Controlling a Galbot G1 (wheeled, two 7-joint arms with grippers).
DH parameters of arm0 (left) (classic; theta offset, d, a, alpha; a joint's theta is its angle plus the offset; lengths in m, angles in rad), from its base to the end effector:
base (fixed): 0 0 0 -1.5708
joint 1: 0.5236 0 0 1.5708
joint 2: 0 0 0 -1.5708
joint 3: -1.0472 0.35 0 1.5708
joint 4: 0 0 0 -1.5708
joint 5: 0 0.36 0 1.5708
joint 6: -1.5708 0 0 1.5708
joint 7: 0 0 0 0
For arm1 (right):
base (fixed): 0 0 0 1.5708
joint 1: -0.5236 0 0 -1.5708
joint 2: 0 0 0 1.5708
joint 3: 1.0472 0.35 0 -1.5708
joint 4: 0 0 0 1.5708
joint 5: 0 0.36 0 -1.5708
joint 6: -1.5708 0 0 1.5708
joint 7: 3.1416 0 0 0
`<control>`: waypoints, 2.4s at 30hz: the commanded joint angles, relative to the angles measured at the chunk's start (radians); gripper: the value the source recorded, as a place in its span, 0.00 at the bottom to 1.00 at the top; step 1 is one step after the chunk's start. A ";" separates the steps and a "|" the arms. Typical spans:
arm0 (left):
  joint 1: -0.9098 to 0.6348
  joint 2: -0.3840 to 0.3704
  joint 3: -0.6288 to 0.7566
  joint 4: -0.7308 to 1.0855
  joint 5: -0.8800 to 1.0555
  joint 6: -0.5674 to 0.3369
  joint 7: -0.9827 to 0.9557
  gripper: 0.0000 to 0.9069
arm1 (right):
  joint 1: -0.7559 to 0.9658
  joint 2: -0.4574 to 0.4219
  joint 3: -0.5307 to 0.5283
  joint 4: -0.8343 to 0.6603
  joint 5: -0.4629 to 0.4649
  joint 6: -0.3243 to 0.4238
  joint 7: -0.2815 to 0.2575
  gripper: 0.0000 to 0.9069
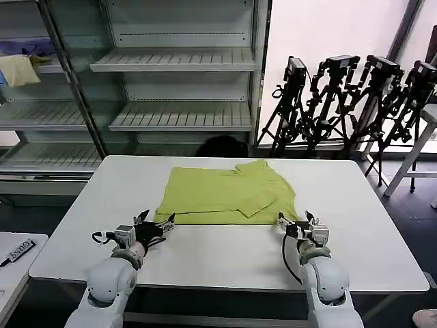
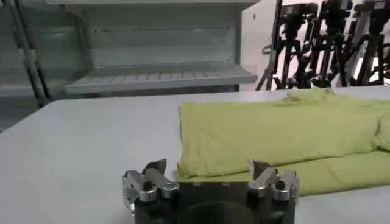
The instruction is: Fold and organize the clothes.
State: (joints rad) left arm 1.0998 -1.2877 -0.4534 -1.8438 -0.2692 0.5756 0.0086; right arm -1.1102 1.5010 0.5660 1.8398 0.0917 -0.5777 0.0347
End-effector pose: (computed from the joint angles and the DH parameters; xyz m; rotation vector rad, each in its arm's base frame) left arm 0.3322 0.0473 -0.2675 -0.2017 -2.7502 -0.0546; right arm 0.3301 -0.0324 -0.2740 -0.0700 -2.7712 -0.0201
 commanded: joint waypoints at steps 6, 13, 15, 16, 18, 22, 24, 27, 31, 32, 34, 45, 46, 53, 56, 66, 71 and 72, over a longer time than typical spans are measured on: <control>0.004 -0.003 0.000 0.021 0.004 0.000 0.006 1.00 | -0.039 0.003 0.011 0.004 -0.004 0.005 -0.006 0.04; 0.004 -0.004 -0.004 0.040 0.002 0.001 0.008 0.63 | -0.040 0.004 0.011 0.003 -0.005 0.006 -0.005 0.00; 0.006 -0.005 -0.005 0.042 0.001 0.000 0.012 0.21 | -0.038 0.004 0.010 0.004 -0.005 0.005 -0.006 0.00; 0.007 -0.005 -0.005 0.043 0.001 0.000 0.011 0.04 | -0.037 0.004 0.009 0.005 -0.006 0.005 -0.005 0.00; 0.007 -0.006 -0.006 0.046 0.001 0.000 0.015 0.01 | -0.036 0.005 0.008 0.005 -0.007 0.005 -0.006 0.00; 0.010 -0.006 -0.009 0.053 0.000 0.000 0.024 0.01 | -0.033 0.004 0.007 0.006 -0.007 0.004 -0.008 0.00; 0.011 -0.005 -0.009 0.056 -0.004 0.000 0.025 0.01 | -0.032 0.004 0.007 0.004 -0.008 0.004 -0.007 0.00; 0.012 -0.007 -0.010 0.056 -0.019 0.001 0.014 0.00 | -0.032 0.004 0.006 0.005 -0.008 0.004 -0.007 0.00; 0.019 -0.003 -0.009 0.053 -0.023 0.001 0.007 0.00 | -0.035 0.003 0.005 0.012 -0.007 0.003 -0.009 0.00; 0.022 -0.003 -0.010 0.052 -0.020 0.001 0.006 0.00 | -0.036 0.002 0.004 0.014 -0.007 0.002 -0.010 0.00; 0.026 -0.001 -0.009 0.044 -0.018 0.001 0.002 0.00 | -0.038 0.002 0.003 0.019 -0.006 0.001 -0.011 0.00; 0.080 0.013 -0.024 -0.036 -0.009 0.000 -0.002 0.00 | -0.097 0.000 -0.003 0.096 0.032 -0.001 -0.014 0.00; 0.103 0.023 -0.028 -0.059 -0.010 0.000 -0.001 0.00 | -0.122 0.000 -0.004 0.126 0.040 -0.001 -0.014 0.00; 0.255 0.073 -0.061 -0.203 -0.033 0.002 0.006 0.00 | -0.263 -0.008 -0.018 0.246 0.055 -0.002 -0.002 0.00; 0.341 0.085 -0.078 -0.266 -0.043 0.001 0.004 0.00 | -0.331 -0.007 -0.022 0.288 0.055 -0.001 0.003 0.00; 0.505 0.080 -0.147 -0.362 -0.044 -0.024 -0.015 0.00 | -0.486 -0.023 -0.027 0.422 0.060 -0.002 0.012 0.00; 0.518 0.079 -0.170 -0.355 -0.044 -0.036 -0.017 0.00 | -0.557 -0.033 -0.045 0.456 0.059 -0.001 0.011 0.00; 0.518 0.079 -0.170 -0.350 -0.044 -0.038 -0.018 0.00 | -0.566 -0.030 -0.049 0.462 0.059 -0.001 0.014 0.00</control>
State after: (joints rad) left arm 1.4984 -1.2175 -0.5796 -2.1249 -0.3100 0.5510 -0.0025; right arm -1.5529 1.4732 0.5262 2.2178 0.1481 -0.5792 0.0456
